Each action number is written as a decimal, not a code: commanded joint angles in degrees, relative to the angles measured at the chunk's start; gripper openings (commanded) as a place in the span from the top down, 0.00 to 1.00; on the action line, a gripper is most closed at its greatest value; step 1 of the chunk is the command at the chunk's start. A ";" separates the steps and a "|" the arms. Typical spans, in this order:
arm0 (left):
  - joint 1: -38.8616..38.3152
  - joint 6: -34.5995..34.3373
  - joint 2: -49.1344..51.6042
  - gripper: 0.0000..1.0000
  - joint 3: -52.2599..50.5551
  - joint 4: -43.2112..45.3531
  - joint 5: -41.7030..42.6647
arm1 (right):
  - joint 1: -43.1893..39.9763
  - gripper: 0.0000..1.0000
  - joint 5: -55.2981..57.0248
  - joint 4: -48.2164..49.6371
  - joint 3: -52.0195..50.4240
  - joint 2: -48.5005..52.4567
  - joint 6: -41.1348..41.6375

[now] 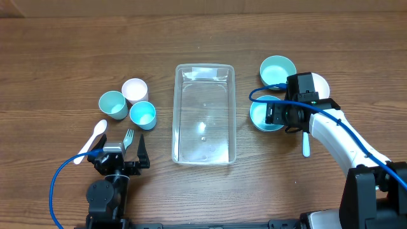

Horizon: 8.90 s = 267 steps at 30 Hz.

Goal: Pack container
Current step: 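Move the right gripper over the near teal bowl and grasp its rim, then lift the teal bowl with the right gripper and lower it into the container, then release the teal bowl and withdraw the right gripper, then grasp the rim of the pink bowl with the right gripper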

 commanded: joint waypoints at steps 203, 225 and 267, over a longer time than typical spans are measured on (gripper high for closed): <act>0.46 1.27 -0.07 0.00 -0.44 0.11 0.50 | -2.21 0.40 7.93 -19.91 35.58 11.45 3.91; 0.46 1.27 -0.07 0.00 -0.44 0.11 0.50 | -21.40 0.43 -1.51 -24.61 35.54 20.81 3.43; 0.46 1.27 -0.07 0.00 -0.44 0.11 0.50 | -23.89 0.94 -4.09 -23.56 35.89 28.00 1.44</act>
